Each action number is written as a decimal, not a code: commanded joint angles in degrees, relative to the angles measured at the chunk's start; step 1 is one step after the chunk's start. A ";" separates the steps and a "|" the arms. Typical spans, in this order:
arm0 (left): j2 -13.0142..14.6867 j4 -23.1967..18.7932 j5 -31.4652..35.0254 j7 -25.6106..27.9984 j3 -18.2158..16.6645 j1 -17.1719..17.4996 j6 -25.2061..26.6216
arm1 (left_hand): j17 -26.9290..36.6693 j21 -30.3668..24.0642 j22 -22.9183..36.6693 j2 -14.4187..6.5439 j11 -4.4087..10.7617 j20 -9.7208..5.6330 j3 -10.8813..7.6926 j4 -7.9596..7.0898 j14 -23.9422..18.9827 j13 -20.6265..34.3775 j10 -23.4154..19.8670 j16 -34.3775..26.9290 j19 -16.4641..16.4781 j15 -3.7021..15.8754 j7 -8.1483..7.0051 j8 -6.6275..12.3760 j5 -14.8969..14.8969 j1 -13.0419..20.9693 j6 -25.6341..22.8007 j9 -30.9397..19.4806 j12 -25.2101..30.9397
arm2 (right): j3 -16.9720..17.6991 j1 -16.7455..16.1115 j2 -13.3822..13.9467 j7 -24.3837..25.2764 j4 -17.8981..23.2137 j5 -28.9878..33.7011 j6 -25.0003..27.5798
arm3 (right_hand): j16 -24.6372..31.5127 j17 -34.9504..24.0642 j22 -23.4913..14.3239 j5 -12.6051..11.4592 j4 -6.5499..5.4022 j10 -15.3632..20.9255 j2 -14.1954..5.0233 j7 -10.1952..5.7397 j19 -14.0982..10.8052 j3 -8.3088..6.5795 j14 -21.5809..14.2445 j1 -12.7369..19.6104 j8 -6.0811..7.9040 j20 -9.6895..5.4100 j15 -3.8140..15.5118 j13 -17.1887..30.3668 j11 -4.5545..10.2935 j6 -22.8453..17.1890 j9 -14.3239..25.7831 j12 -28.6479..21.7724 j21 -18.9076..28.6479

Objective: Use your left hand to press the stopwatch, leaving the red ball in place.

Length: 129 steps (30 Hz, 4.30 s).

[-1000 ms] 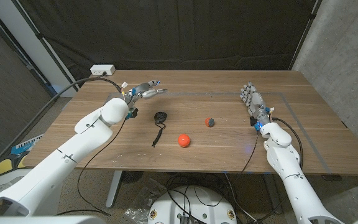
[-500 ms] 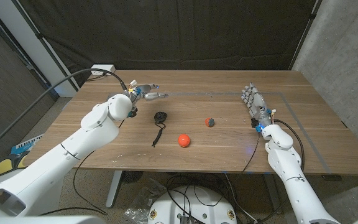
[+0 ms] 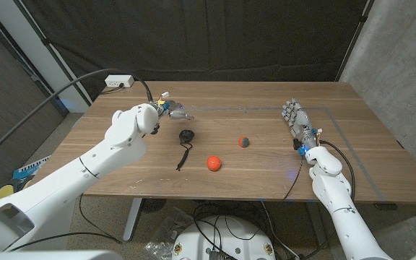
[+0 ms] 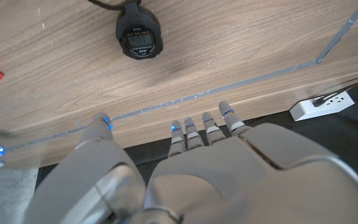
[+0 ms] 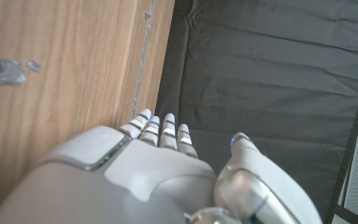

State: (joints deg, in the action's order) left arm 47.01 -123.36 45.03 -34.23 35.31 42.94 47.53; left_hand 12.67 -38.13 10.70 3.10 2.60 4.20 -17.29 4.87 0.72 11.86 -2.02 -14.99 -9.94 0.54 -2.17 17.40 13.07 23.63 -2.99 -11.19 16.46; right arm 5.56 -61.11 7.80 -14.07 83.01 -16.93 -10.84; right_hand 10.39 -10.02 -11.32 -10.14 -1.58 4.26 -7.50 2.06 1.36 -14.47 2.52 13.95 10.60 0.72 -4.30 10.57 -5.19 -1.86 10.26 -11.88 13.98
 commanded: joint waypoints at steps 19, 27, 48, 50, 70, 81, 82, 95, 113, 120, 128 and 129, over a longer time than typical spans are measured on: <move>-8.51 5.28 29.64 -21.52 1.90 -1.79 -10.40 | 0.97 0.19 0.10 3.63 2.75 -0.16 1.15 3.50 -9.73 0.48 -10.01 -2.47 4.75 3.58 -1.96 2.79 2.89 8.42 -10.37 -0.13 2.56 | 0.25 0.09 -0.27 -0.13 -1.51 -0.13 -1.67 | 0.34 -0.30 -0.33 0.04 -1.21 0.53 -0.09 0.03 0.26 0.87 -0.59 -1.90 0.45 0.54 -0.40 0.11 -0.47 -0.56 0.23 -0.41 -0.17; -11.97 8.22 37.54 -23.96 1.39 -1.20 -14.51 | 1.18 0.43 0.13 4.61 2.85 0.10 1.90 3.48 -10.17 0.53 -10.85 -2.56 4.73 3.61 -2.13 2.77 3.23 8.56 -10.80 -0.13 2.74 | 0.05 0.01 -0.05 0.66 -1.79 0.63 -2.30 | 0.36 -0.37 -0.35 0.03 -1.69 0.69 0.14 0.00 0.27 1.25 -0.61 -2.68 0.44 0.61 -0.46 0.11 -0.49 -0.64 0.23 -0.46 -0.20; -18.53 14.51 43.88 -26.26 -1.05 -1.07 -21.07 | 1.67 0.61 0.16 6.30 4.02 -1.20 4.45 3.50 -12.81 0.84 -14.65 -3.37 6.64 5.04 -2.76 3.81 5.03 9.65 -14.84 -0.21 3.73 | -0.48 0.93 0.81 1.39 -3.82 1.11 -4.14 | 0.44 -0.32 -0.38 -0.16 -2.63 1.13 0.86 -0.15 0.05 2.12 -1.11 -4.25 0.48 0.65 -0.60 0.11 -0.53 -1.08 0.23 -0.58 -0.17; -18.85 14.90 43.27 -26.56 -1.27 -1.29 -21.53 | 1.70 0.60 0.16 6.27 3.95 -1.11 4.59 3.46 -12.97 0.85 -14.88 -3.40 6.78 5.08 -2.66 3.87 5.14 9.69 -15.08 -0.21 3.78 | -0.48 1.11 0.86 1.39 -4.09 1.05 -4.32 | 0.41 -0.29 -0.37 -0.19 -2.65 1.17 0.91 -0.17 0.04 2.15 -1.12 -4.29 0.47 0.66 -0.55 0.11 -0.56 -1.09 0.23 -0.59 -0.17; -20.76 18.81 46.28 -29.87 1.41 -4.42 -23.26 | 1.91 0.65 0.19 6.43 3.81 -0.98 5.89 3.54 -12.85 1.18 -15.22 -3.02 7.99 4.76 -2.11 3.38 6.08 10.74 -14.69 -0.25 3.83 | -0.19 2.08 0.83 1.28 -6.69 0.10 -5.44 | 0.26 -0.11 -0.37 -0.39 -2.73 1.11 1.05 -0.16 0.03 2.24 -1.22 -4.46 0.42 0.66 -0.55 0.10 -0.56 -1.11 0.22 -0.51 -0.22; -21.74 19.96 49.29 -32.71 2.33 -5.25 -23.44 | 2.11 0.83 0.26 6.19 3.82 -0.95 6.98 3.25 -14.27 1.52 -17.36 -3.21 8.38 4.87 -1.05 3.70 6.72 11.11 -16.33 -0.27 4.82 | 0.06 2.39 0.67 1.04 -8.04 -0.39 -6.41 | 0.20 -0.03 -0.37 -0.49 -2.77 1.11 1.05 -0.13 0.00 2.25 -1.31 -4.51 0.39 0.65 -0.62 0.10 -0.53 -1.11 0.23 -0.49 -0.24; -21.85 20.08 49.63 -33.19 2.42 -5.38 -23.47 | 2.13 0.80 0.27 6.16 3.89 -0.99 7.08 3.22 -14.51 1.56 -17.64 -3.27 8.55 4.93 -1.01 3.72 6.78 11.14 -16.50 -0.26 4.95 | 0.06 2.43 0.68 1.06 -8.12 -0.36 -6.53 | 0.19 -0.03 -0.37 -0.50 -2.77 1.11 1.05 -0.14 -0.02 2.24 -1.30 -4.51 0.39 0.63 -0.63 0.10 -0.51 -1.12 0.23 -0.48 -0.24; -23.04 21.45 51.77 -34.46 2.94 -5.89 -24.05 | 2.31 1.01 0.33 5.89 3.66 -0.99 8.03 2.98 -14.51 1.85 -17.53 -2.86 8.75 4.57 -0.97 2.85 7.33 11.51 -15.31 -0.25 5.10 | 0.33 2.01 0.93 1.22 -7.85 -0.47 -7.10 | 0.18 0.03 -0.37 -0.58 -2.79 1.19 1.05 -0.16 -0.13 2.23 -1.52 -4.53 0.37 0.64 -0.56 0.10 -0.52 -1.16 0.23 -0.49 -0.23; -23.72 23.21 49.87 -35.31 3.82 -7.44 -25.06 | 2.56 1.20 0.42 5.10 3.99 -1.45 9.22 2.47 -16.08 2.13 -19.45 -2.88 9.25 5.39 -0.50 3.64 8.02 11.92 -18.90 -0.18 6.06 | 0.68 1.51 0.92 1.82 -7.87 -0.51 -7.61 | 0.12 0.08 -0.36 -0.65 -2.78 1.21 1.09 -0.23 -0.24 2.23 -1.68 -4.53 0.31 0.63 -0.61 0.10 -0.53 -1.08 0.23 -0.46 -0.24; -23.84 23.84 49.28 -35.98 4.09 -8.01 -24.98 | 2.69 1.25 0.47 4.10 4.04 -1.73 9.32 2.20 -17.01 2.26 -21.28 -2.92 9.46 5.93 -0.23 4.06 8.23 12.44 -21.04 -0.08 6.94 | 0.85 1.30 0.82 2.24 -7.90 -0.50 -7.87 | 0.10 0.09 -0.36 -0.67 -2.78 1.25 1.08 -0.24 -0.29 2.22 -1.71 -4.53 0.30 0.60 -0.62 0.10 -0.57 -1.06 0.23 -0.46 -0.24; -23.68 24.34 49.44 -35.84 4.70 -8.40 -24.78 | 2.81 1.14 0.52 2.85 4.26 -1.86 9.12 2.03 -18.49 2.34 -22.56 -3.11 10.03 6.64 -0.25 4.02 8.30 13.30 -22.15 0.04 7.60 | 0.99 1.02 0.73 2.63 -7.73 -0.50 -8.15 | 0.07 0.10 -0.36 -0.68 -2.78 1.18 1.09 -0.29 -0.31 2.21 -1.75 -4.53 0.30 0.58 -0.62 0.10 -0.53 -1.06 0.23 -0.42 -0.25; -23.61 24.41 49.67 -35.70 4.87 -8.43 -24.78 | 2.82 1.13 0.52 2.77 4.30 -1.85 9.10 2.03 -18.45 2.34 -22.50 -3.07 10.05 6.67 -0.24 3.97 8.30 13.36 -22.09 0.04 7.58 | 1.02 0.99 0.73 2.59 -7.69 -0.57 -8.20 | 0.09 0.10 -0.36 -0.69 -2.78 1.18 1.09 -0.27 -0.31 2.21 -1.80 -4.53 0.30 0.59 -0.60 0.10 -0.56 -1.07 0.23 -0.42 -0.25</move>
State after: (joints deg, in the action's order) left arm 23.25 -99.69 94.62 -70.00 39.38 35.07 22.63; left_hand 15.32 -36.82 11.08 6.02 6.87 2.13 -7.99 7.10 -17.19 14.00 -24.28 -17.95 -0.28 2.46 -2.65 21.03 21.01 36.54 -24.69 -11.18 23.75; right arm 6.36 -59.76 8.66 -11.97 75.22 -17.43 -18.65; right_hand 10.61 -9.87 -11.58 -10.63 -3.96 5.08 -6.38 2.05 1.37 -12.09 1.10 9.78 10.82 1.13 -4.73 10.56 -5.59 -2.46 10.25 -12.10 13.75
